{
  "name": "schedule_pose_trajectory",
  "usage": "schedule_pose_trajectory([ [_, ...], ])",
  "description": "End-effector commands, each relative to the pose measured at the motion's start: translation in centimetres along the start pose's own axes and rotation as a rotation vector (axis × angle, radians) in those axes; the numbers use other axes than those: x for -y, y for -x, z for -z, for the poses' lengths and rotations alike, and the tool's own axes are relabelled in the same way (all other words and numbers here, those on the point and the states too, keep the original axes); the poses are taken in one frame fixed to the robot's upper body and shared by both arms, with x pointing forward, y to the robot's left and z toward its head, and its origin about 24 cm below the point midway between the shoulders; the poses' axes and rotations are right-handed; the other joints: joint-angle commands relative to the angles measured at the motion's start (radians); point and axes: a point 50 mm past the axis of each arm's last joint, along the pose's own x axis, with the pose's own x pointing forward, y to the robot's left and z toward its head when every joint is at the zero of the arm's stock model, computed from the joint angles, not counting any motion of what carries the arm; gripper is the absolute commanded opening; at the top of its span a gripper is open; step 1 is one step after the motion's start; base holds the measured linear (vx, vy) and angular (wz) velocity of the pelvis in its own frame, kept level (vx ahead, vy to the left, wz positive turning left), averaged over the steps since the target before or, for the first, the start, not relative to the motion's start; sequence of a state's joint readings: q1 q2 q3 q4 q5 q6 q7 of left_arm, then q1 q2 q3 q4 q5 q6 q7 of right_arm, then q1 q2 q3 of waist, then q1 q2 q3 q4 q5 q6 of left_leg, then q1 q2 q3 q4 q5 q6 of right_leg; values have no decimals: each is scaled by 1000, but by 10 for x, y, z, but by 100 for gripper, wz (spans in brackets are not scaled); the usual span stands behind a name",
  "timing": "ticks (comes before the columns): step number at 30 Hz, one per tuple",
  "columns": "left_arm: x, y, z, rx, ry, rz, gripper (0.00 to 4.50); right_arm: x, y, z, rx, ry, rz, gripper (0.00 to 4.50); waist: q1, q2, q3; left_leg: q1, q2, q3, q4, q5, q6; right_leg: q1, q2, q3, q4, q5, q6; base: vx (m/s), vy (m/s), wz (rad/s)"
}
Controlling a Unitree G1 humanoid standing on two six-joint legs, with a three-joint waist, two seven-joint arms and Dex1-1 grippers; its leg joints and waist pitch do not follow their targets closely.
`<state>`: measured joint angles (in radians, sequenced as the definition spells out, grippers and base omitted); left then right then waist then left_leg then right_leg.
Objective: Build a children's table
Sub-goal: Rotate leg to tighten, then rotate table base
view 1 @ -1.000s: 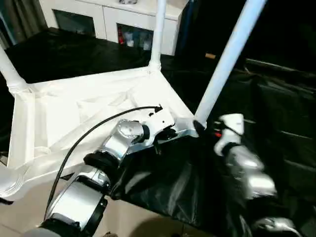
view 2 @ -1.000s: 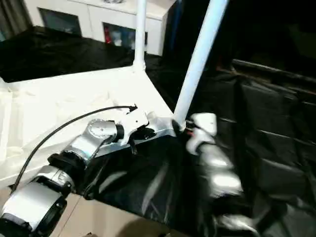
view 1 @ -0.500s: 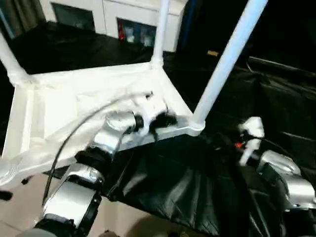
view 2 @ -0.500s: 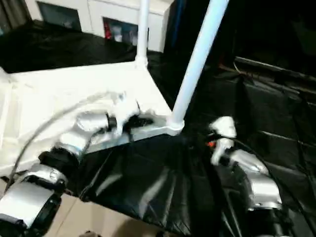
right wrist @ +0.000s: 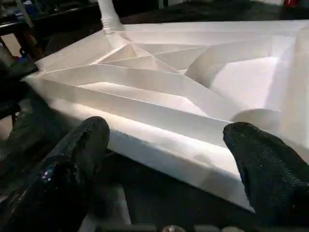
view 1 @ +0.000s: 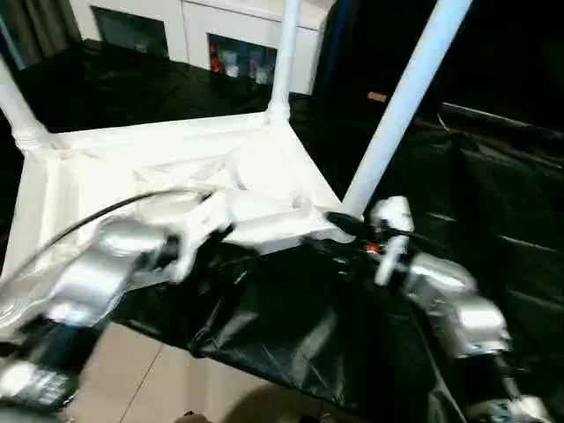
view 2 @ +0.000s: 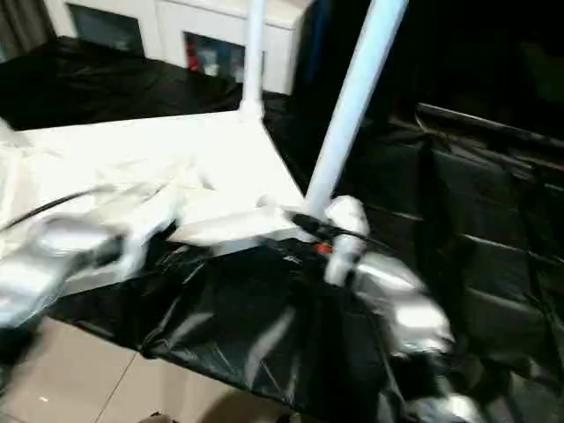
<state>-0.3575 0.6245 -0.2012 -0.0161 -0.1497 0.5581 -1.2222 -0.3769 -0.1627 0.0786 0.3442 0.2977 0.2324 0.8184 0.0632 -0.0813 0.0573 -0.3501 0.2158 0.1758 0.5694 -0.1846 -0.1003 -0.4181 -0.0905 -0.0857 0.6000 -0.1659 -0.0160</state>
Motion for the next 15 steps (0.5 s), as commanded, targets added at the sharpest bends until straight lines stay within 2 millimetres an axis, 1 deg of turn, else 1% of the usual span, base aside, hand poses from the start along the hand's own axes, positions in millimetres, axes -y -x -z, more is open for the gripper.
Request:
schedule_pose_trajectory([
  [1, 6, 6, -2, -21, -21, -40, 228, -1, -18, -2, -7, 16, 23, 434, -1, 25, -57, 12, 20, 5, -71, -223, -14, 45, -43, 52, -57, -229, -208, 0, 0, 0],
  [2, 6, 6, -1, -27, -20, -49, 232, -1, -20, -2, -9, 19, 31, 434, -4, 23, -58, 6, 20, 3, -73, -219, -16, 50, -43, 51, -56, -228, -206, 0, 0, 0],
  [3, 6, 8, 5, -63, -18, -103, 243, 0, -35, -3, -15, 44, 106, 434, 1, 30, -59, 13, 19, 5, -71, -222, -23, 46, -43, 51, -58, -234, -199, 0, 0, 0],
  [4, 6, 8, 5, -66, -17, -108, 256, 1, -37, -3, -15, 46, 114, 434, -4, 30, -58, 15, 20, 6, -72, -225, -32, 40, -45, 53, -57, -233, -203, 0, 0, 0],
  [5, 7, 9, 8, -82, -10, -140, 266, 4, -45, -5, -14, 61, 183, 434, -2, 27, -58, 8, 16, 2, -73, -224, -37, 52, -43, 52, -57, -250, -191, 0, 0, 0],
  [6, 8, 8, 11, -97, 1, -181, 270, 9, -55, -10, 16, 58, 297, 434, -7, 30, -57, 9, 16, 3, -74, -219, -50, 46, -44, 54, -55, -251, -192, 0, 0, 0],
  [7, 8, 8, 12, -101, 5, -191, 270, 10, -57, -11, 24, 55, 325, 434, -8, 29, -59, 7, 15, 2, -74, -224, -57, 49, -45, 54, -54, -259, -188, 0, 0, 0],
  [8, 8, 8, 12, -101, 5, -191, 274, 10, -57, -11, 24, 55, 325, 434, -2, 31, -60, 14, 14, 4, -70, -230, -55, 46, -42, 55, -55, -253, -177, 0, 0, 0],
  [9, 10, 7, 18, -118, 15, -268, 284, 23, -67, -21, 51, 20, 537, 434, -7, 25, -59, 11, 16, 5, -70, -226, -61, 42, -42, 57, -48, -236, -179, 0, 0, 0],
  [10, 10, 7, 18, -118, 15, -276, 299, 25, -67, -21, 51, 14, 557, 434, -9, 24, -59, 7, 12, 2, -72, -232, -67, 46, -40, 56, -46, -249, -175, 0, 0, 0],
  [11, 11, 7, 19, -119, 16, -294, 309, 28, -68, -22, 49, -2, 602, 434, -5, 27, -61, 10, 10, 3, -70, -240, -67, 47, -38, 56, -49, -258, -167, 0, 0, 0],
  [12, 11, 7, 21, -118, 13, -329, 312, 35, -66, -25, 52, -10, 689, 434, -6, 23, -62, 11, 11, 6, -68, -232, -63, 43, -34, 57, -46, -215, -158, 0, 0, 0],
  [13, 11, 8, 21, -119, 13, -335, 317, 36, -66, -25, 51, -11, 704, 434, -5, 27, -63, 8, 10, 5, -68, -225, -64, 45, -34, 58, -42, -204, -157, 0, 0, 0],
  [14, 11, 8, 22, -124, 12, -351, 317, 41, -63, -26, 48, -19, 748, 434, -4, 23, -65, 9, 9, 7, -65, -210, -59, 45, -31, 60, -40, -179, -155, 0, 0, 0],
  [15, 11, 9, 22, -126, 12, -356, 330, 42, -62, -26, 45, -25, 764, 434, -2, 25, -65, 11, 9, 7, -65, -205, -58, 44, -30, 62, -39, -167, -155, 0, 0, 0],
])
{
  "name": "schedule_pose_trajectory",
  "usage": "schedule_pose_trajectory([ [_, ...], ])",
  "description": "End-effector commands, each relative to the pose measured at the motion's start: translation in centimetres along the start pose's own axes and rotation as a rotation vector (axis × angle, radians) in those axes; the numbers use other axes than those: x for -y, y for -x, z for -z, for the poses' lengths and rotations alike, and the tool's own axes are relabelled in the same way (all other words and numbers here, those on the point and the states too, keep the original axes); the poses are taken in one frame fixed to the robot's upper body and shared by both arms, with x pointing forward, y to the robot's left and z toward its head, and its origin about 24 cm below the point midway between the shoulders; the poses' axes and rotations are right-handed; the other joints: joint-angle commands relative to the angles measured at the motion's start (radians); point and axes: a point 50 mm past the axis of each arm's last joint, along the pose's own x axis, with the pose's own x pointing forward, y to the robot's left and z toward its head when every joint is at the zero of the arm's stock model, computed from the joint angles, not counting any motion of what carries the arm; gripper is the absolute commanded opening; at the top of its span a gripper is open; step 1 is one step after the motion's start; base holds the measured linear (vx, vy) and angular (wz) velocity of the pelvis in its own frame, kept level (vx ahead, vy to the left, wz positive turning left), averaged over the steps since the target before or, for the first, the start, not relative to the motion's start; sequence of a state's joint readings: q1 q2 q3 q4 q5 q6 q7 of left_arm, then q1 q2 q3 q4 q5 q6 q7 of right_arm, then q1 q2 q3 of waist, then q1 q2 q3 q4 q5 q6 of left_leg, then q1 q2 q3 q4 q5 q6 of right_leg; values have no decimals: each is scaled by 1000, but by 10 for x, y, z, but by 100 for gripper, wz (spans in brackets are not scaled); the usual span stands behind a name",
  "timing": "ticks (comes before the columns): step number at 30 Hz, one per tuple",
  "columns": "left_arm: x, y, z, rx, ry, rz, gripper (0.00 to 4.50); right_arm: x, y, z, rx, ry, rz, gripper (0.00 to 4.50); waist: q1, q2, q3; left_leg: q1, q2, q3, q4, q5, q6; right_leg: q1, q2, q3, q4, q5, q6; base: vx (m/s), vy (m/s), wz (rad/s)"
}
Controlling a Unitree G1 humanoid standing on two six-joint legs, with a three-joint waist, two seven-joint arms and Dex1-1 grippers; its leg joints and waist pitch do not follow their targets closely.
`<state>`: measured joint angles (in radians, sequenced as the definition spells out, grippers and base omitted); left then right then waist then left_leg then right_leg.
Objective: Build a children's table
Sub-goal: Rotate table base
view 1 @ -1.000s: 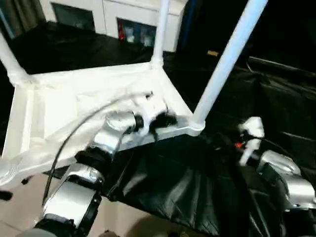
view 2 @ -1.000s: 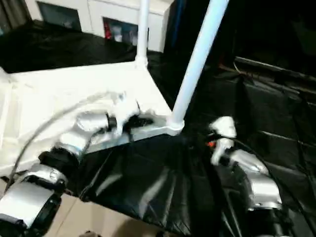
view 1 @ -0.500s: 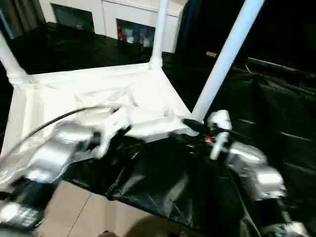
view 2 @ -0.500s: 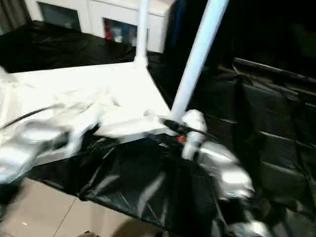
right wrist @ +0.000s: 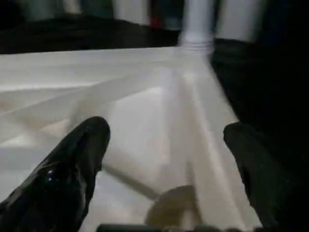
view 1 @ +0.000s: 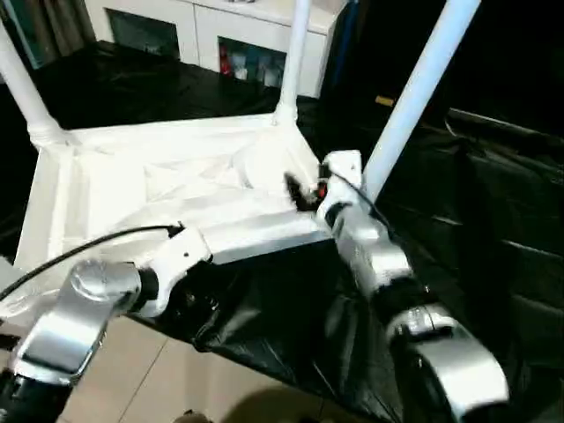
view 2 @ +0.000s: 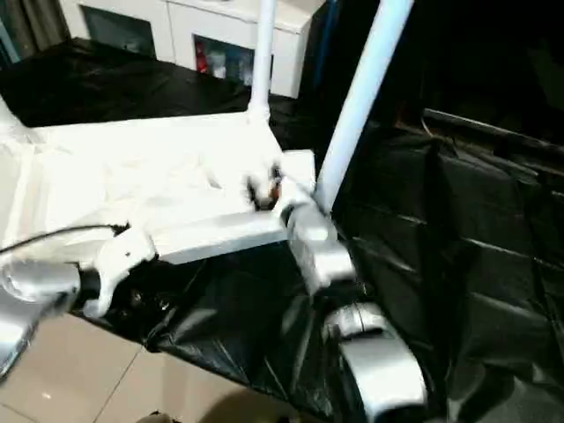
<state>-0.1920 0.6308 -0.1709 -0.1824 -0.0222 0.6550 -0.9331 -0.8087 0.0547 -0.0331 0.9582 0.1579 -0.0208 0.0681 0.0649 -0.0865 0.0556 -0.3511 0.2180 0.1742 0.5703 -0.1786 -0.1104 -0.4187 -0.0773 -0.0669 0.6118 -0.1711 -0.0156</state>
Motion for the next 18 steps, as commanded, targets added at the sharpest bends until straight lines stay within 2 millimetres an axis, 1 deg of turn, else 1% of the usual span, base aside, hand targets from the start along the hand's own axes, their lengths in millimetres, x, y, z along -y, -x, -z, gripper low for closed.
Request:
schedule_pose_trajectory([
  [1, -2, 4, 1, -6, -18, -59, 345, 30, 2, 2, -22, -28, 176, 434, -2, 30, -63, 10, 4, 10, -63, -202, -44, 45, -40, 45, -50, -140, -156, 0, 0, 0],
  [2, -2, 5, 2, -9, -19, -66, 345, 35, 2, 2, -26, -33, 202, 434, -3, 20, -65, 4, 4, 9, -63, -186, -41, 51, -40, 45, -45, -134, -154, 0, 0, 0],
  [3, -2, 6, 4, -15, -20, -79, 351, 41, 3, 2, -29, -40, 243, 434, 0, 22, -65, 8, 4, 12, -61, -184, -38, 46, -40, 46, -47, -130, -151, 0, 0, 0],
  [5, -2, 6, 6, -17, -14, -108, 351, 51, 4, 1, -29, -40, 307, 434, 6, 22, -66, 10, 3, 13, -59, -183, -36, 45, -38, 46, -45, -126, -151, 0, 0, 0],
  [6, -3, 5, 7, -12, -12, -143, 363, 61, 6, -1, -22, -30, 356, 434, 13, 22, -64, 11, 3, 16, -59, -194, -35, 42, -37, 46, -48, -136, -146, 0, 0, 0],
  [7, -4, 4, 8, -8, -10, -170, 384, 66, 6, -2, -18, -24, 384, 434, 16, 22, -64, 13, 3, 16, -58, -198, -35, 42, -36, 46, -48, -141, -145, 0, 0, 0],
  [9, -7, 1, 8, 11, -8, -215, 386, 80, 9, -5, -10, -11, 434, 434, 22, 23, -65, 13, 3, 18, -56, -217, -35, 38, -36, 46, -51, -155, -145, 0, 0, 0],
  [10, -9, -1, 8, 26, -5, -236, 396, 89, 11, -7, -6, -9, 468, 434, 23, 23, -64, 12, 3, 17, -56, -223, -35, 38, -35, 46, -52, -161, -143, 0, 0, 0],
  [11, -9, -2, 8, 31, -6, -244, 396, 92, 12, -8, -4, -7, 482, 434, 24, 24, -64, 11, 3, 16, -56, -230, -36, 38, -36, 46, -52, -168, -141, 0, 0, 0],
  [12, -10, -3, 5, 54, -27, -263, 411, 103, 15, -12, 5, 2, 516, 434, 27, 23, -65, 8, 3, 14, -54, -237, -39, 40, -36, 44, -53, -183, -133, 0, 0, 0],
  [13, -10, -3, 5, 60, -30, -265, 424, 105, 16, -13, 7, 4, 522, 434, 28, 23, -66, 9, 3, 15, -52, -239, -38, 38, -36, 44, -53, -182, -132, 0, 0, 0],
  [14, -10, -3, 5, 64, -32, -267, 430, 106, 16, -13, 8, 4, 525, 434, 29, 24, -65, 7, 4, 15, -51, -239, -38, 38, -36, 43, -52, -184, -131, 0, 0, 0],
  [15, -10, -5, 2, 97, -12, -298, 434, 114, 18, -18, 20, 13, 547, 434, 27, 23, -65, 0, 3, 13, -50, -239, -41, 41, -35, 42, -49, -186, -129, 0, 0, 0],
  [17, -9, -6, 0, 126, 6, -326, 442, 122, 21, -23, 32, 25, 556, 434, 28, 23, -65, -2, 4, 12, -48, -258, -45, 41, -38, 41, -52, -212, -125, 0, 0, 0],
  [18, -8, -6, 0, 134, 13, -335, 442, 125, 21, -24, 36, 29, 559, 434, 26, 21, -65, -6, 3, 11, -48, -264, -45, 43, -38, 40, -53, -226, -120, 0, 0, 0],
])
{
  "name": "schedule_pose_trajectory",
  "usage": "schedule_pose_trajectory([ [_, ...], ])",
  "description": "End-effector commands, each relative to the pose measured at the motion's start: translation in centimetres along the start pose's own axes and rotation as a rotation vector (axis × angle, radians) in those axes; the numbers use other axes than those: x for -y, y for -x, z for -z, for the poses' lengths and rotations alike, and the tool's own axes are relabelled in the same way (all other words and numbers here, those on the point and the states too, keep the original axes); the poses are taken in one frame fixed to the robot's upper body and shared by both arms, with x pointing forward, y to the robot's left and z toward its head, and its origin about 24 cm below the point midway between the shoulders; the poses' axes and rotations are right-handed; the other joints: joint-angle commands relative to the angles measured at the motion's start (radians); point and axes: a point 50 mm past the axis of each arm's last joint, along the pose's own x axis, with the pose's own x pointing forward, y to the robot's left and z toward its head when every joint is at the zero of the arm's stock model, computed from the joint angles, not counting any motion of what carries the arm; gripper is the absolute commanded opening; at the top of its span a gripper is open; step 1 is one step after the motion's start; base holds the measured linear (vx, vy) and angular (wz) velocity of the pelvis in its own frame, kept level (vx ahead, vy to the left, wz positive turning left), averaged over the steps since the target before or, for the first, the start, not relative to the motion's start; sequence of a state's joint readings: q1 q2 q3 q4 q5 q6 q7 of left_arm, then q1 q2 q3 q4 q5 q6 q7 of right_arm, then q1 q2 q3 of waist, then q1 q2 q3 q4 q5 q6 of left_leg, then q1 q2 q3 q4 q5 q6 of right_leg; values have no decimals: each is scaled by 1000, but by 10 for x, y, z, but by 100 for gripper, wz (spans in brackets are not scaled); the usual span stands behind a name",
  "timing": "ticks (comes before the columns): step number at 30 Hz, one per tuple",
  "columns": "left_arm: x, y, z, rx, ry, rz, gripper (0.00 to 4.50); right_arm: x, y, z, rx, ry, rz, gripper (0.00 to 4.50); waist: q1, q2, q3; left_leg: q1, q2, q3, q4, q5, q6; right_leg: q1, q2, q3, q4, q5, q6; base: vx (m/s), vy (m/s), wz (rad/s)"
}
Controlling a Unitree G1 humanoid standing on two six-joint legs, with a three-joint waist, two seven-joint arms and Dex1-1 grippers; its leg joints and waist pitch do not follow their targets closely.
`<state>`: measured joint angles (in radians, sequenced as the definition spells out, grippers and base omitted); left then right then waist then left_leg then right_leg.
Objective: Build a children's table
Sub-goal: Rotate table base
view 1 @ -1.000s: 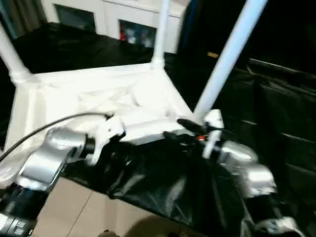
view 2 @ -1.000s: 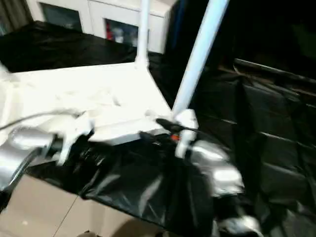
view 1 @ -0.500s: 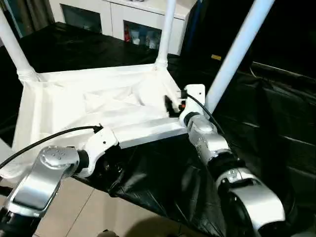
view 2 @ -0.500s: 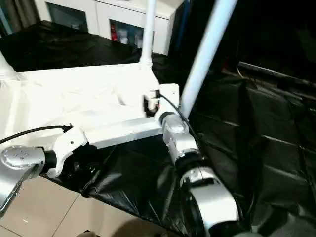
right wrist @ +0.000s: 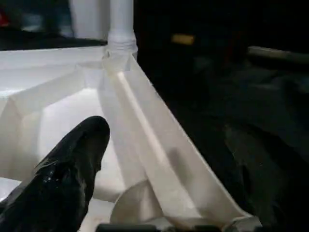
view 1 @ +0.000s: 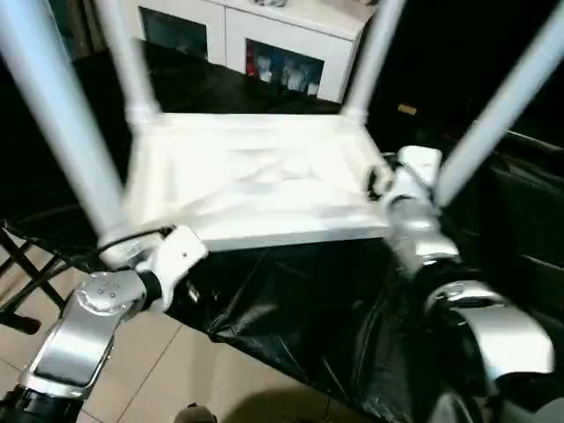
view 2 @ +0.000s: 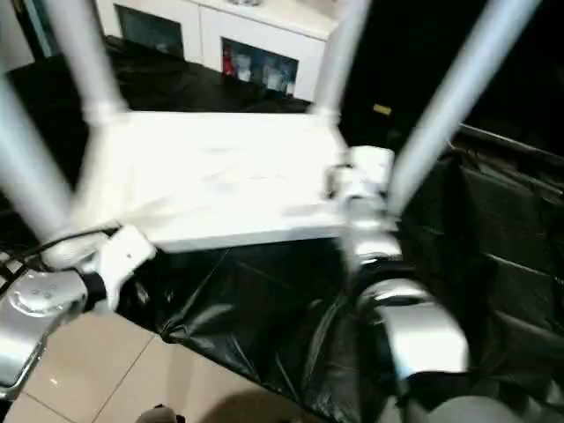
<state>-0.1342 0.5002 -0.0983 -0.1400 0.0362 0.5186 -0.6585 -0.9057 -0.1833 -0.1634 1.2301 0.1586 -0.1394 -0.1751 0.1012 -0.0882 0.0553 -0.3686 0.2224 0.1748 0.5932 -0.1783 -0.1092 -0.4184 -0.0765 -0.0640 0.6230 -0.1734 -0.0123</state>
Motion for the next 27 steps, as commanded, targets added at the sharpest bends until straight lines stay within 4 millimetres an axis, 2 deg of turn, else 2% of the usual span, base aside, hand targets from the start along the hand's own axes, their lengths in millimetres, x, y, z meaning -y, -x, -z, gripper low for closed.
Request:
schedule_pose_trajectory([
  [1, 0, 2, -5, 66, 22, -67, 442, 15, -4, -11, 41, 6, 17, 434, -12, 24, -65, 10, -2, 10, -70, -272, -43, 43, -39, 37, -66, -235, -118, 0, 0, 0],
  [3, 1, 3, -4, 85, 44, -90, 442, 15, -4, -12, 49, 11, -5, 434, -17, 20, -67, 6, -2, 9, -67, -267, -35, 46, -40, 37, -67, -230, -119, 0, 0, 0],
  [4, 2, 5, -3, 127, 100, -144, 442, 12, -4, -14, 67, 3, -81, 434, -21, 28, -67, 2, -1, 8, -67, -268, -26, 48, -40, 37, -65, -226, -124, 0, 0, 0],
  [6, 2, 6, -1, 149, 130, -208, 442, 9, -3, -14, 78, 1, -138, 434, -26, 22, -67, 0, -1, 8, -66, -269, -14, 48, -38, 35, -68, -220, -127, 0, 0, 0],
  [7, 1, 7, 1, 175, 169, -267, 442, 4, -1, -12, 84, -13, -224, 434, -24, 29, -68, 2, -1, 6, -66, -265, -13, 48, -38, 34, -66, -216, -130, 0, 0, 0],
  [8, 0, 10, 3, 195, 199, -337, 447, -1, 2, -10, 89, -19, -326, 442, -34, 28, -67, -2, 1, 7, -66, -282, 3, 51, -34, 35, -68, -198, -138, 0, 0, 0],
  [9, -3, 19, 5, 246, 248, -497, 447, -7, 9, -4, 134, 26, -459, 442, -35, 30, -67, -3, 4, 6, -66, -284, 15, 53, -34, 34, -73, -189, -143, 0, 0, 0],
  [10, -4, 21, 5, 259, 257, -540, 447, -7, 11, -3, 146, 41, -477, 442, -37, 27, -66, -5, 7, 5, -66, -280, 19, 54, -39, 34, -76, -184, -143, 0, 0, 0],
  [12, -5, 27, 7, 276, 306, -627, 447, -6, 16, 3, 136, -7, -528, 442, -38, 28, -68, 1, 7, 3, -65, -263, 36, 51, -35, 32, -73, -184, -154, 0, 0, 0],
  [13, -5, 27, 7, 276, 306, -627, 447, -6, 16, 3, 136, -7, -528, 442, -40, 26, -67, 0, 7, 4, -66, -267, 38, 52, -33, 32, -74, -189, -155, 0, 0, 0],
  [14, -1, 30, 8, 292, 323, -646, 447, -4, 20, 6, 144, -20, -544, 442, -39, 29, -67, 3, 7, 4, -65, -271, 37, 48, -34, 32, -75, -207, -158, 0, 0, 0],
  [15, 4, 34, 10, 307, 336, -664, 447, 0, 26, 10, 151, -24, -557, 442, -36, 29, -63, 1, 12, 1, -70, -279, 35, 53, -37, 33, -79, -215, -143, 0, 0, 0],
  [16, 15, 39, 15, 332, 345, -686, 447, 5, 38, 19, 155, -14, -582, 442, -41, 26, -62, 0, 12, 0, -71, -288, 34, 51, -36, 32, -81, -230, -140, 0, 0, 0],
  [17, 15, 39, 15, 332, 345, -686, 447, 5, 38, 19, 155, -14, -582, 442, -33, 29, -62, 4, 11, 1, -72, -299, 35, 51, -34, 32, -90, -250, -119, 0, 0, 0],
  [18, 19, 42, 17, 347, 354, -704, 447, 7, 43, 24, 153, 13, -586, 442, -40, 28, -60, 3, 11, 1, -74, -314, 36, 47, -31, 31, -93, -269, -113, 0, 0, 0],
  [19, 21, 44, 18, 357, 361, -715, 447, 9, 46, 26, 152, 32, -586, 442, -38, 27, -61, 4, 10, 1, -74, -319, 33, 46, -30, 31, -95, -280, -107, 0, 0, 0],
  [20, 23, 47, 19, 370, 356, -748, 447, 11, 50, 32, 112, 54, -597, 442, -38, 34, -62, 5, 11, -1, -75, -323, 30, 44, -30, 32, -94, -280, -106, 0, 0, 0],
  [21, 22, 52, 20, 392, 357, -825, 447, 14, 64, 43, 38, 87, -648, 442, -39, 30, -58, 3, 9, -1, -76, -328, 34, 46, -23, 33, -99, -275, -95, 0, 0, 0],
  [22, 21, 52, 20, 393, 357, -836, 447, 15, 66, 44, 31, 89, -656, 442, -38, 32, -57, 6, 11, 0, -77, -339, 34, 44, -24, 33, -101, -280, -91, 0, 0, 0],
  [23, 19, 53, 21, 395, 358, -855, 447, 15, 69, 46, 25, 93, -670, 442, -40, 29, -56, 8, 11, 0, -77, -365, 35, 40, -25, 34, -104, -308, -81, 0, 0, 0],
  [24, 15, 53, 21, 398, 364, -864, 447, 16, 72, 48, 23, 108, -676, 442, -41, 29, -55, 5, 10, -2, -78, -373, 34, 42, -27, 33, -105, -329, -77, 0, 0, 0],
  [25, 10, 52, 20, 404, 366, -866, 447, 16, 74, 50, 14, 113, -677, 442, -42, 25, -55, 3, 8, -3, -78, -381, 29, 42, -29, 32, -109, -377, -60, 0, 0, 0],
  [27, -3, 50, 17, 411, 348, -861, 447, 16, 76, 52, 0, 102, -687, 442, -46, 28, -52, 8, 2, -6, -75, -399, 25, 33, -29, 30, -118, -451, -35, 0, 0, 0],
])
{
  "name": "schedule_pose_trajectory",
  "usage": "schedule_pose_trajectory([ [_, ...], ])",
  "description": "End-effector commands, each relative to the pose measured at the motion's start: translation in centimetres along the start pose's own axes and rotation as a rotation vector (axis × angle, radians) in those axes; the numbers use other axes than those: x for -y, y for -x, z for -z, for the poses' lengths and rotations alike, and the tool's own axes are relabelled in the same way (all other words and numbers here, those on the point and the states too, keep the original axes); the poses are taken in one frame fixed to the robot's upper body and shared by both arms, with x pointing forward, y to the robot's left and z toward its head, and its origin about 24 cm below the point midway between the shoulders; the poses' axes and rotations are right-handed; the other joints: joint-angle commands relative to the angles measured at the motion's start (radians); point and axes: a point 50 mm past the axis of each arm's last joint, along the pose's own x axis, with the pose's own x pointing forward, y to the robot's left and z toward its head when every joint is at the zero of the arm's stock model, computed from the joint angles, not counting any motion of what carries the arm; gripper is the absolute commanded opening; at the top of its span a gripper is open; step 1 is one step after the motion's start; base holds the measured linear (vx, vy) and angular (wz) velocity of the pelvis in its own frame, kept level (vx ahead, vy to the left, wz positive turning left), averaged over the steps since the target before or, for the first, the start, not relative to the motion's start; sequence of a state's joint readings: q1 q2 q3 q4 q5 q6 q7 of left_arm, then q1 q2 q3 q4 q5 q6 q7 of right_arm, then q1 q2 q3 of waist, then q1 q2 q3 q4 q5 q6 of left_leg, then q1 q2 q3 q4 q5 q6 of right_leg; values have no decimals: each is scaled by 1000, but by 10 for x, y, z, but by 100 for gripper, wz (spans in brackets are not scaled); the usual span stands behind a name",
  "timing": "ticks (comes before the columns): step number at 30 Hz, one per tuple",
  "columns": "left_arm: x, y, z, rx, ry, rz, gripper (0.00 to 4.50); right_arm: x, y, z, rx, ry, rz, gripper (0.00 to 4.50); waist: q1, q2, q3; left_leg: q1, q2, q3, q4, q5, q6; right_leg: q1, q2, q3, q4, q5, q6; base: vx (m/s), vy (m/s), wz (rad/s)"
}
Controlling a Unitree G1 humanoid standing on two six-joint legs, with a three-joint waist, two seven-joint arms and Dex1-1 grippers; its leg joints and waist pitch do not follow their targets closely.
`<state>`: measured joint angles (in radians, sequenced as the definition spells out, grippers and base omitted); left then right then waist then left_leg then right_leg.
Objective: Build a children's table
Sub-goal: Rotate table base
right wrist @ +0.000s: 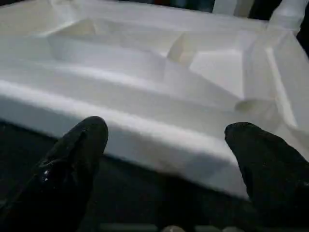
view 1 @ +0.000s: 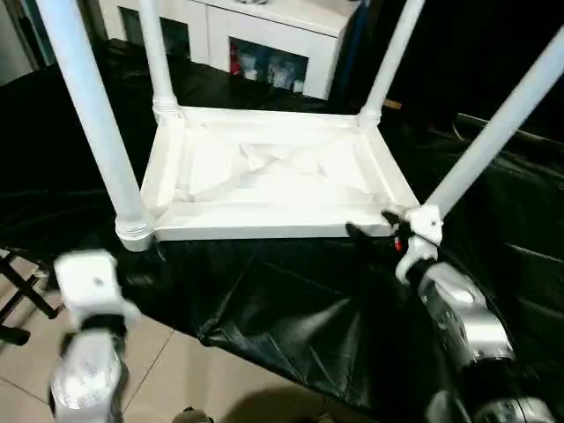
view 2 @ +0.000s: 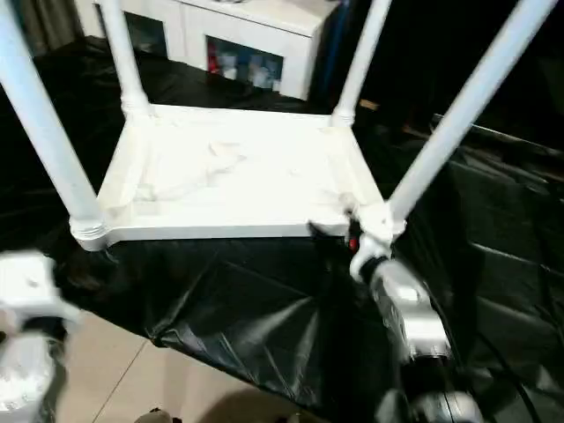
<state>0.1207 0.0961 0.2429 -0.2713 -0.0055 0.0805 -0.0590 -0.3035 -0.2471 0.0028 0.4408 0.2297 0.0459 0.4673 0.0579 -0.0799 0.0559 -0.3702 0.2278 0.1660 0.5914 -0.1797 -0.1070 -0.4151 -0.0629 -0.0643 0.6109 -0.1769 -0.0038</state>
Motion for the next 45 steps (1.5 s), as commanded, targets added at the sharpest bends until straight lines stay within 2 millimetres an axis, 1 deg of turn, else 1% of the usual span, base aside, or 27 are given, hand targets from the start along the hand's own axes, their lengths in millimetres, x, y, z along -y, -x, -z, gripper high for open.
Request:
schedule_pose_trajectory([
  [1, -3, -8, 1, 0, 7, 3, 447, 2, 1, -3, 0, 7, 10, 442, -4, 16, -52, 9, -2, 1, -74, -396, 20, 30, -44, 30, -106, -454, -40, 0, 0, 0],
  [2, -9, -21, -2, 18, -3, 17, 447, 2, 3, 0, -35, -4, 36, 442, -5, 14, -50, 8, -8, 0, -73, -390, 17, 30, -42, 29, -109, -476, -26, 0, 0, 0],
  [4, -14, -34, -4, 26, -6, 46, 447, 2, 2, 4, -73, -7, 54, 442, -4, 17, -55, 14, -10, -2, -71, -380, 12, 26, -42, 31, -108, -478, -20, 0, 0, 0],
  [5, -15, -40, -4, 19, -4, 54, 447, 3, 1, 5, -85, -10, 62, 442, -5, 19, -54, 7, -8, -6, -75, -369, 2, 33, -44, 30, -103, -458, -30, 0, 0, 0],
  [7, -19, -51, -3, 3, 15, 87, 447, 5, 0, 8, -133, 1, 96, 442, -3, 20, -58, 11, -7, -6, -74, -351, -3, 32, -44, 33, -96, -400, -52, 0, 0, 0],
  [10, -17, -62, 1, -39, 37, 194, 447, 8, -1, 13, -200, 35, 128, 442, -3, 19, -62, 7, -5, -4, -74, -306, -8, 38, -45, 37, -82, -305, -97, 0, 0, 0],
  [11, -16, -63, 1, -46, 42, 211, 447, 8, -1, 13, -206, 36, 131, 442, -3, 16, -63, 7, -7, -2, -73, -293, -7, 39, -46, 38, -81, -295, -101, 0, 0, 0],
  [12, -12, -66, 3, -81, 74, 304, 447, 9, -4, 15, -233, 36, 145, 442, 0, 18, -66, 9, -6, 1, -71, -255, -10, 40, -47, 41, -73, -236, -124, 0, 0, 0],
  [15, -6, -68, 6, -117, 109, 459, 447, 8, -11, 17, -250, 30, 154, 442, 2, 21, -68, 10, -7, 3, -70, -234, -17, 42, -49, 41, -65, -198, -152, 0, 0, 0],
  [16, 0, -66, 7, -150, 152, 573, 447, 7, -18, 18, -258, 22, 159, 442, 3, 19, -70, 12, -4, 4, -69, -209, -22, 43, -52, 42, -56, -160, -170, 0, 0, 0],
  [18, 6, -62, 5, -153, 164, 691, 447, 5, -25, 18, -266, 21, 159, 442, 3, 19, -68, 15, -4, 7, -70, -210, -24, 41, -50, 42, -54, -151, -186, 0, 0, 0],
  [19, 8, -61, 4, -159, 173, 725, 447, 5, -28, 18, -268, 19, 159, 442, 4, 13, -67, 16, -3, 10, -70, -216, -21, 41, -49, 42, -58, -154, -185, 0, 0, 0],
  [21, 15, -56, 1, -182, 207, 844, 447, 2, -34, 18, -281, 13, 154, 442, 6, 16, -68, 16, -3, 11, -70, -215, -25, 43, -53, 44, -50, -153, -193, 0, 0, 0],
  [22, 18, -53, -2, -194, 227, 904, 447, 1, -37, 18, -286, 14, 152, 442, 7, 19, -66, 20, -1, 12, -72, -223, -28, 41, -53, 44, -54, -162, -189, 0, 0, 0],
  [24, 26, -44, -7, -227, 293, 1027, 447, 0, -43, 17, -292, 9, 154, 442, 7, 8, -65, 17, 0, 14, -72, -227, -35, 44, -52, 45, -52, -170, -186, 0, 0, 0],
  [26, 33, -37, -11, -248, 329, 1118, 447, -1, -47, 15, -292, 0, 153, 442, 7, 12, -66, 16, -1, 14, -72, -224, -40, 47, -55, 47, -47, -173, -186, 0, 0, 0],
  [27, 40, -33, -13, -256, 336, 1168, 447, -3, -50, 13, -289, -2, 142, 442, 4, 6, -63, 16, -1, 14, -73, -236, -41, 45, -53, 47, -52, -201, -178, 0, 0, 0],
  [29, 51, -27, -14, -266, 339, 1231, 447, -7, -54, 11, -283, 2, 121, 442, 2, 5, -61, 16, -1, 14, -73, -245, -40, 45, -52, 48, -55, -222, -168, 0, 0, 0],
  [33, 76, -20, -18, -243, 372, 1314, 447, -17, -63, 9, -277, 17, 71, 442, -8, 1, -62, 11, -2, 13, -72, -254, -44, 47, -55, 48, -61, -283, -148, 0, 0, 0],
  [35, 82, -19, -20, -239, 380, 1329, 447, -20, -64, 8, -276, 17, 58, 442, -10, 0, -63, 9, -1, 12, -72, -250, -43, 48, -55, 48, -61, -288, -143, 0, 0, 0],
  [37, 98, -14, -23, -239, 401, 1379, 447, -28, -68, 9, -278, 26, 30, 442, -16, -2, -63, 7, -1, 13, -70, -240, -41, 47, -53, 48, -61, -282, -143, 0, 0, 0],
  [39, 101, -12, -24, -239, 408, 1391, 447, -29, -69, 10, -279, 29, 26, 442, -18, -2, -64, 8, -2, 14, -69, -235, -38, 47, -52, 48, -60, -275, -146, 0, 0, 0],
  [40, 114, -11, -26, -235, 410, 1424, 447, -39, -72, 11, -278, 28, -16, 442, -19, -4, -64, 7, -2, 14, -68, -231, -34, 47, -52, 49, -60, -270, -146, 0, 0, 0],
  [41, 114, -11, -26, -235, 410, 1424, 447, -39, -72, 11, -278, 28, -16, 442, -18, -3, -65, 5, -3, 14, -67, -224, -35, 50, -52, 48, -59, -268, -145, 0, 0, 0],
  [43, 132, -11, -28, -224, 412, 1459, 447, -51, -76, 11, -269, 21, -61, 442, -21, -5, -64, 4, -2, 13, -68, -228, -34, 49, -52, 48, -60, -275, -143, 0, 0, 0],
  [44, 147, -12, -31, -213, 413, 1484, 447, -59, -79, 10, -256, 1, -92, 442, -22, -1, -64, 9, -3, 14, -67, -244, -33, 44, -51, 48, -64, -293, -140, 0, 0, 0],
  [45, 152, -12, -32, -209, 414, 1493, 447, -61, -80, 10, -252, -7, -101, 442, -22, -3, -62, 10, -3, 14, -66, -263, -30, 43, -51, 47, -70, -324, -137, 0, 0, 0],
])
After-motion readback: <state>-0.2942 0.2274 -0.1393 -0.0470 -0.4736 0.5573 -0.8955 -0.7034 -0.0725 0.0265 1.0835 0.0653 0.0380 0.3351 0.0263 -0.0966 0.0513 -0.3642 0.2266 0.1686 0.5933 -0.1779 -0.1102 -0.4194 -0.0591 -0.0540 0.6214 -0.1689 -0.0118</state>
